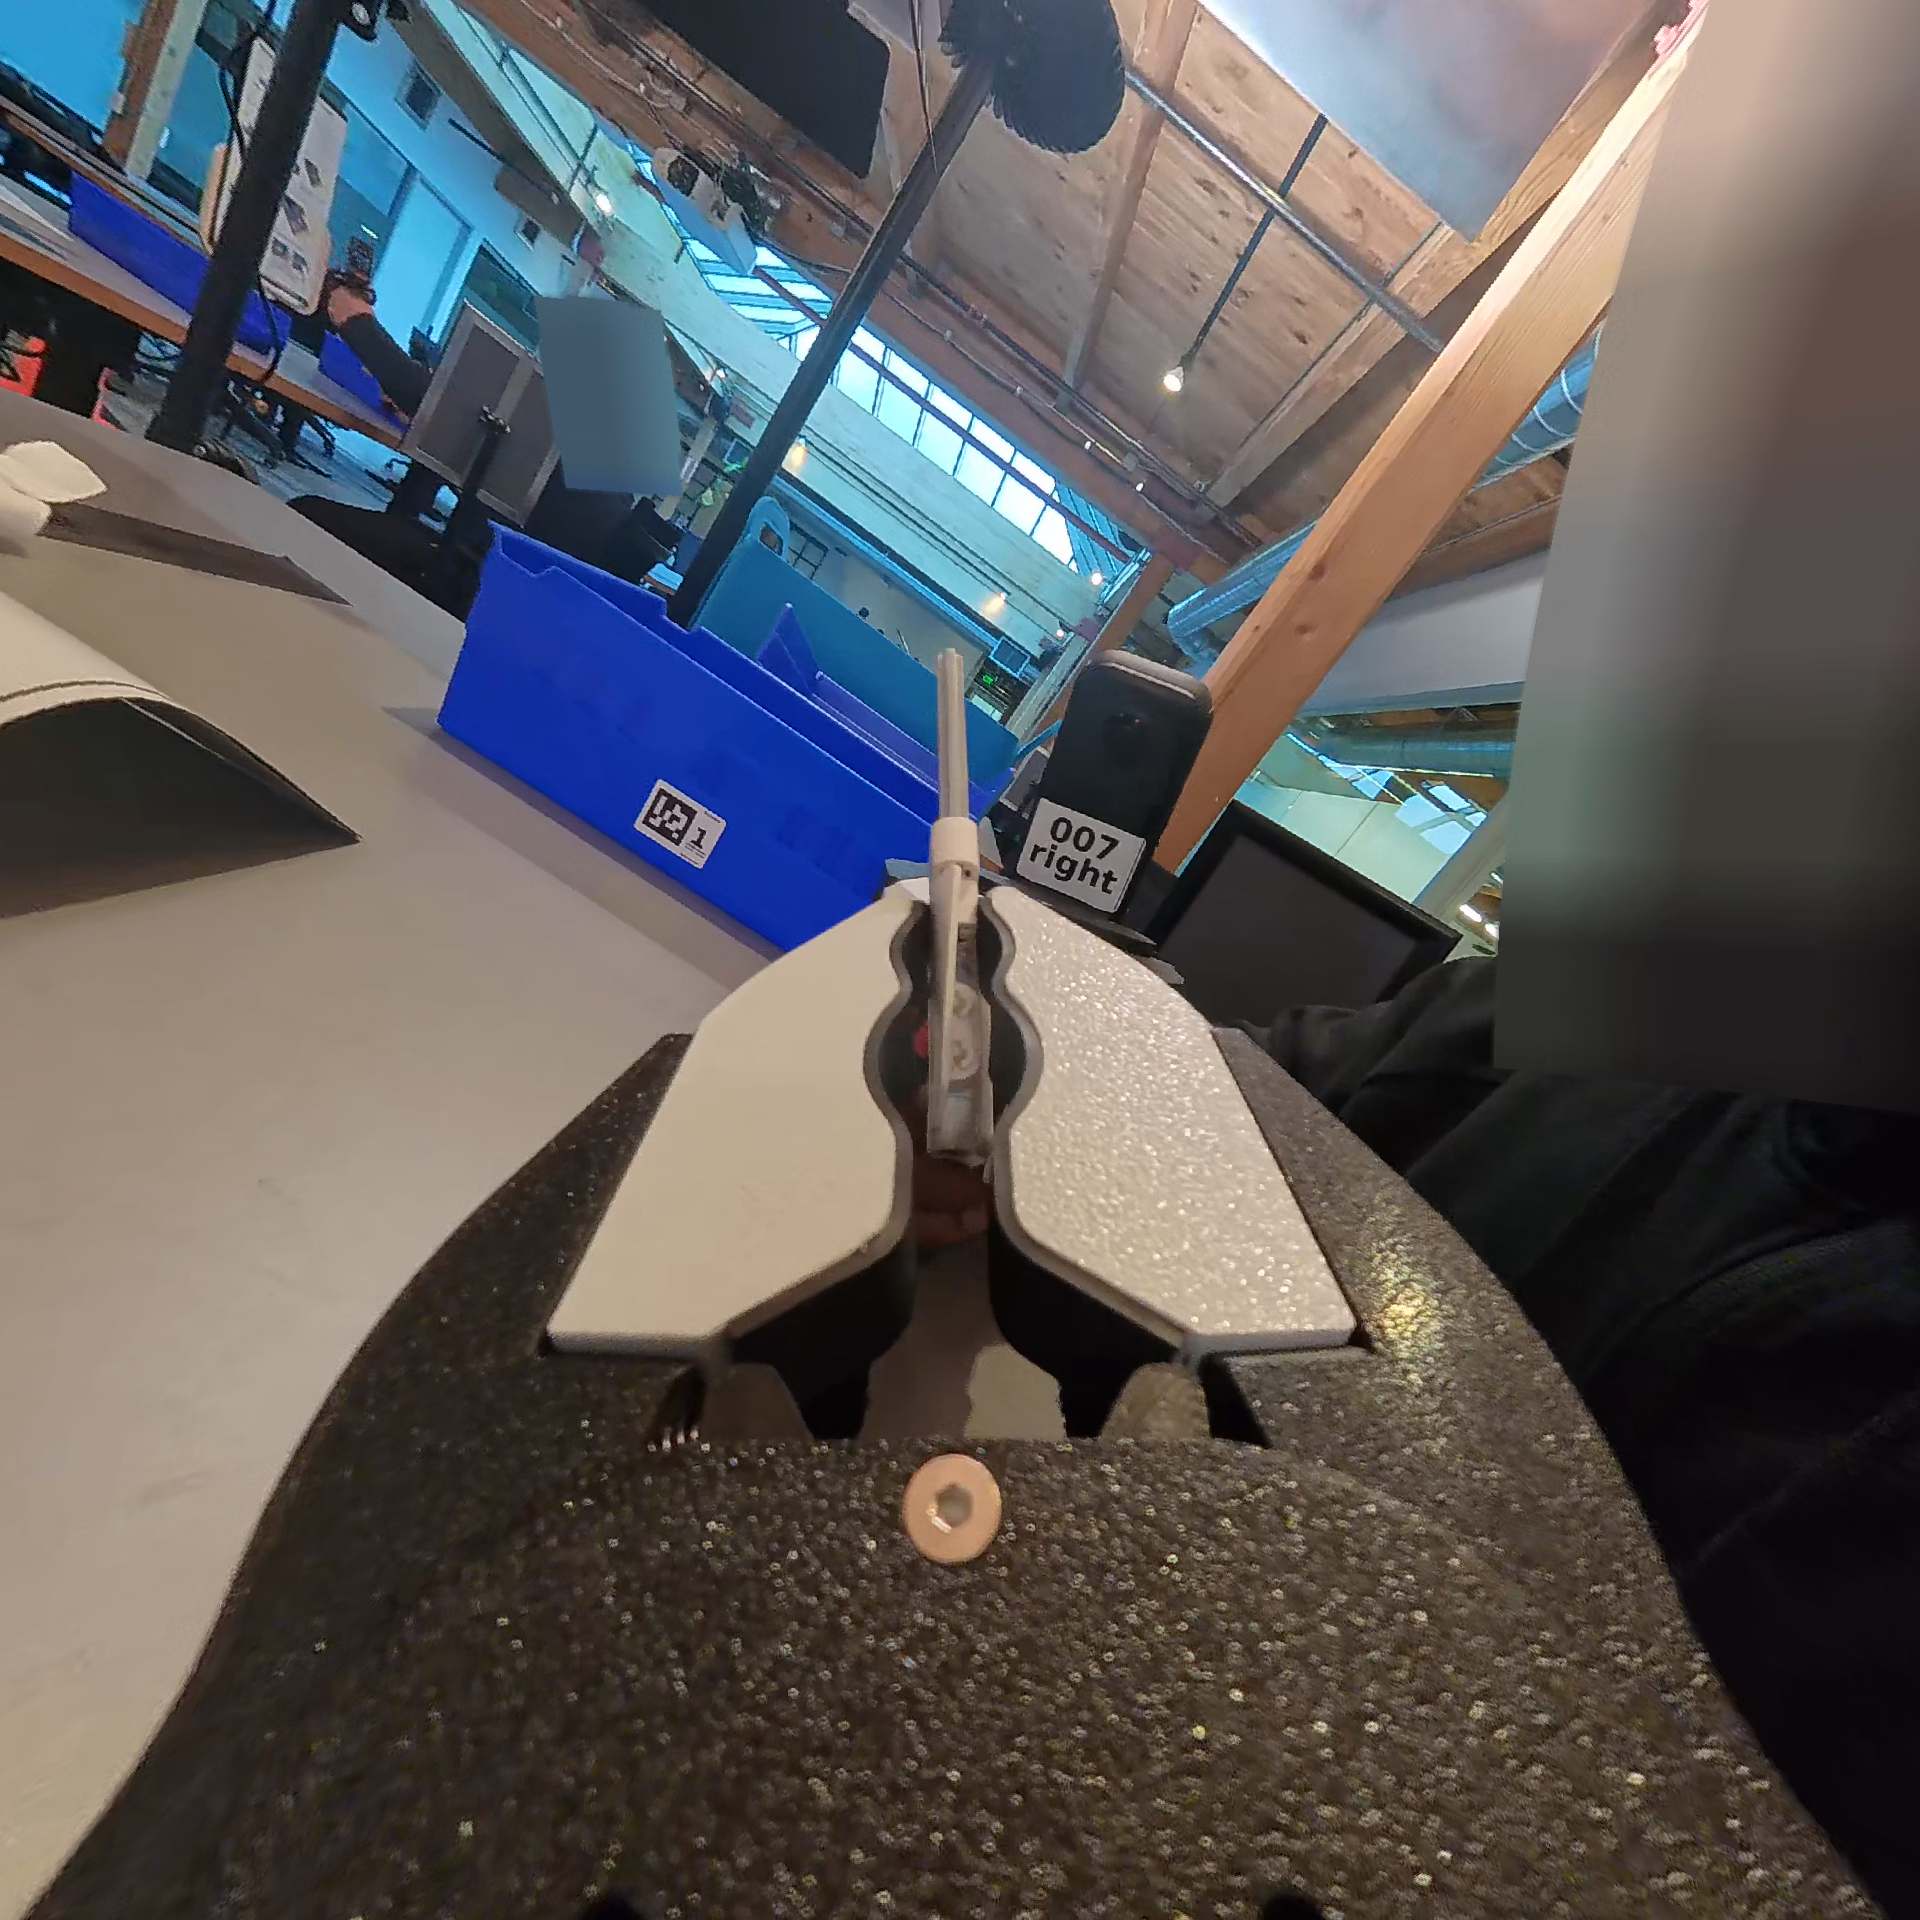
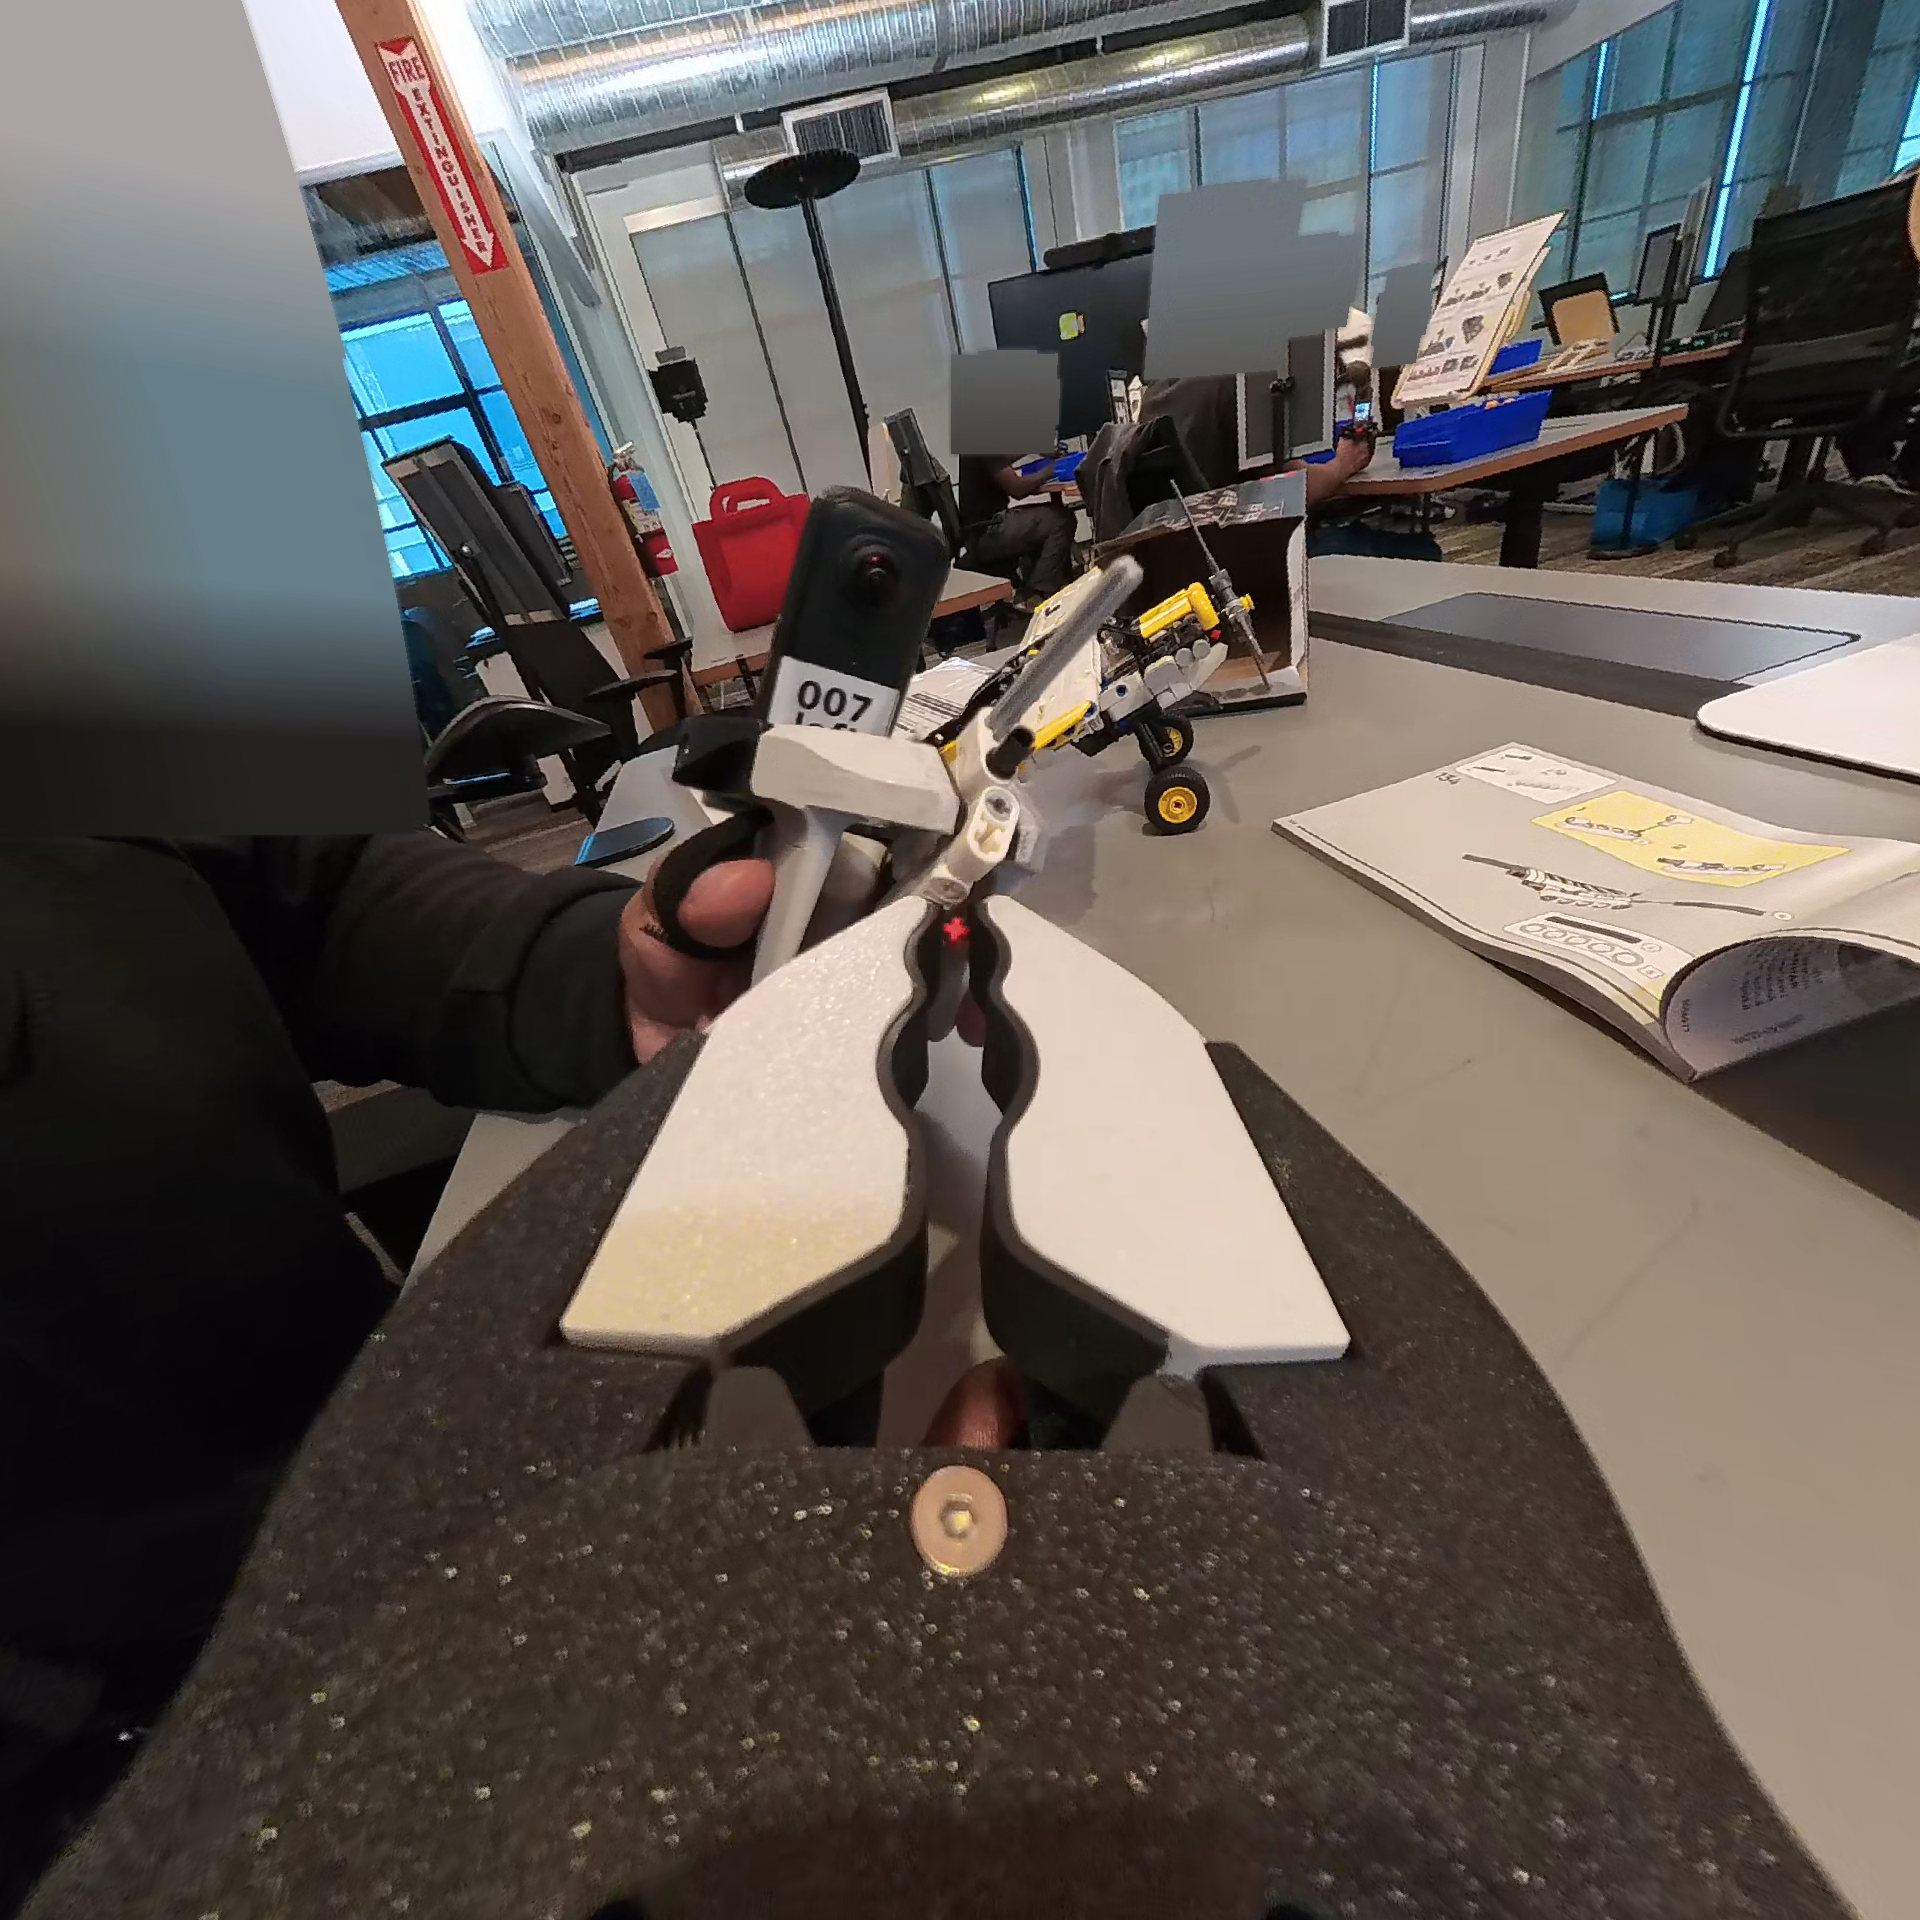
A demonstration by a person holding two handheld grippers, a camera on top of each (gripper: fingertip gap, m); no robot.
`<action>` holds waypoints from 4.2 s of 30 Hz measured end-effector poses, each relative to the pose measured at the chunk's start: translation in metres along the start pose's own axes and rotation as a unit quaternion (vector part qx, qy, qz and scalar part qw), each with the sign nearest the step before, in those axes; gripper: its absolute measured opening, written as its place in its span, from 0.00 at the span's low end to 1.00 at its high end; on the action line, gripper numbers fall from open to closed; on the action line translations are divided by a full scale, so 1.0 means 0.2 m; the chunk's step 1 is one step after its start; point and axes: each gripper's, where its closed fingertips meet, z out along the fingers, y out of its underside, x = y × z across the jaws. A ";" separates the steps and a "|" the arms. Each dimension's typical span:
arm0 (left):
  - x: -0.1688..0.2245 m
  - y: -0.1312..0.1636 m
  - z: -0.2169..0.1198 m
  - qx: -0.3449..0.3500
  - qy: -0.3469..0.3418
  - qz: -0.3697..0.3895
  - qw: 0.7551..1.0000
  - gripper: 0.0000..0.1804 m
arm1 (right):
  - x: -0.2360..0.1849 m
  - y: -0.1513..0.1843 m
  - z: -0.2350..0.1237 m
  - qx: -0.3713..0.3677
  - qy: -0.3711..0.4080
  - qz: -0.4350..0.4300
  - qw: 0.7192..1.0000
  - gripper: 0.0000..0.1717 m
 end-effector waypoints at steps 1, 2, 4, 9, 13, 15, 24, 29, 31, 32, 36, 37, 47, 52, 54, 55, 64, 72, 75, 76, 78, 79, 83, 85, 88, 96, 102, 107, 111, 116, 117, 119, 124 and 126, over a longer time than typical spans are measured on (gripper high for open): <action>0.00 0.00 0.00 -0.002 0.003 -0.004 1.000 0.04 | 0.00 0.00 0.00 -0.001 -0.001 0.000 1.000 0.02; 0.01 0.00 0.00 -0.006 0.007 -0.009 1.000 0.04 | 0.00 0.00 0.00 -0.002 -0.003 0.000 1.000 0.02; 0.02 0.01 0.00 -0.013 0.017 -0.018 1.000 0.04 | -0.01 0.01 0.00 -0.004 -0.006 -0.002 1.000 0.02; 0.03 0.02 0.00 -0.027 0.028 -0.022 0.999 0.04 | -0.02 0.01 0.00 -0.009 -0.011 -0.006 1.000 0.02; 0.04 0.03 -0.01 -0.032 0.032 -0.008 0.999 0.04 | -0.03 0.01 0.00 -0.010 -0.016 -0.009 1.000 0.02; 0.04 0.03 -0.01 -0.034 0.023 0.014 0.999 0.04 | -0.03 0.01 0.00 -0.010 -0.016 -0.009 1.000 0.02; 0.04 0.05 -0.04 -0.066 0.023 0.071 0.995 0.04 | -0.03 -0.06 -0.07 0.033 -0.071 0.036 0.996 0.02; 0.07 0.07 -0.04 -0.081 0.037 0.084 0.992 0.04 | -0.05 -0.06 -0.07 0.037 -0.098 0.056 0.993 0.02; 0.07 0.07 -0.04 -0.083 0.036 0.083 0.992 0.04 | -0.05 -0.07 -0.08 0.046 -0.107 0.065 0.991 0.02; 0.07 0.08 -0.05 -0.084 0.036 0.083 0.992 0.04 | -0.06 -0.09 -0.08 0.053 -0.113 0.070 0.990 0.02; 0.08 0.08 -0.04 -0.083 0.045 0.080 0.992 0.04 | -0.07 -0.09 -0.08 0.057 -0.124 0.072 0.988 0.02; 0.09 0.09 -0.03 -0.083 0.047 0.080 0.992 0.04 | -0.08 -0.09 -0.08 0.056 -0.126 0.073 0.988 0.02; 0.09 0.09 -0.04 -0.082 0.048 0.082 0.992 0.04 | -0.08 -0.08 -0.08 0.043 -0.129 0.077 0.988 0.02; 0.10 0.10 -0.03 -0.086 0.050 0.082 0.992 0.04 | -0.09 -0.07 -0.08 0.030 -0.134 0.073 0.988 0.02; 0.10 0.10 -0.03 -0.084 0.054 0.078 0.992 0.04 | -0.09 -0.07 -0.08 0.029 -0.141 0.076 0.987 0.02; 0.10 0.10 -0.03 -0.082 0.053 0.076 0.992 0.04 | -0.09 -0.07 -0.08 0.030 -0.141 0.078 0.986 0.02; 0.10 0.09 -0.02 -0.066 0.044 0.070 0.994 0.04 | -0.09 -0.08 -0.08 0.042 -0.126 0.077 0.988 0.02; 0.09 0.06 -0.03 -0.044 0.038 0.062 0.996 0.04 | -0.08 -0.08 -0.07 0.051 -0.104 0.071 0.991 0.03; 0.09 0.07 -0.03 -0.047 0.038 0.062 0.996 0.04 | -0.08 -0.08 -0.07 0.050 -0.105 0.074 0.991 0.02; 0.09 0.07 -0.03 -0.049 0.036 0.062 0.996 0.04 | -0.08 -0.08 -0.07 0.047 -0.106 0.075 0.990 0.03; 0.09 0.08 -0.03 -0.057 0.035 0.067 0.995 0.04 | -0.08 -0.07 -0.07 0.039 -0.109 0.075 0.990 0.03; 0.09 0.08 -0.03 -0.059 0.034 0.072 0.995 0.04 | -0.08 -0.07 -0.07 0.034 -0.112 0.075 0.990 0.03; 0.09 0.11 -0.02 -0.080 0.031 0.077 0.993 0.05 | -0.08 -0.06 -0.07 0.025 -0.118 0.081 0.989 0.02; 0.09 0.10 -0.02 -0.074 0.029 0.080 0.994 0.04 | -0.10 -0.04 -0.07 0.015 -0.123 0.079 0.989 0.02; 0.09 0.09 -0.02 -0.069 0.028 0.076 0.994 0.04 | -0.09 -0.05 -0.06 0.020 -0.120 0.086 0.989 0.02; 0.04 0.01 -0.03 -0.019 0.013 0.023 0.999 0.04 | 0.00 -0.11 -0.09 0.053 -0.043 -0.019 0.997 0.11; 0.00 -0.03 -0.05 0.009 0.014 -0.037 0.999 0.04 | 0.04 -0.12 -0.10 0.052 0.019 -0.109 0.992 0.13; -0.03 -0.04 -0.05 0.017 -0.002 -0.038 0.999 0.04 | 0.04 -0.06 -0.06 0.025 0.036 -0.150 0.988 0.16; -0.13 -0.05 -0.03 0.013 -0.074 -0.040 0.996 0.04 | 0.13 -0.05 -0.05 0.006 0.073 -0.164 0.984 0.17; -0.27 -0.08 0.00 0.013 -0.144 -0.047 0.988 0.04 | 0.25 -0.09 -0.03 0.006 0.094 -0.167 0.981 0.17; -0.29 -0.08 0.01 0.011 -0.150 -0.039 0.988 0.04 | 0.27 -0.09 -0.02 0.007 0.091 -0.164 0.982 0.17; -0.31 -0.10 0.03 0.012 -0.149 -0.024 0.988 0.04 | 0.29 -0.09 0.00 0.010 0.085 -0.162 0.983 0.17; -0.32 -0.12 0.00 0.034 -0.144 -0.018 0.989 0.04 | 0.32 -0.07 0.05 0.008 0.069 -0.145 0.987 0.18; -0.31 -0.12 -0.01 0.030 -0.139 -0.014 0.990 0.04 | 0.31 -0.07 0.08 0.010 0.062 -0.142 0.988 0.18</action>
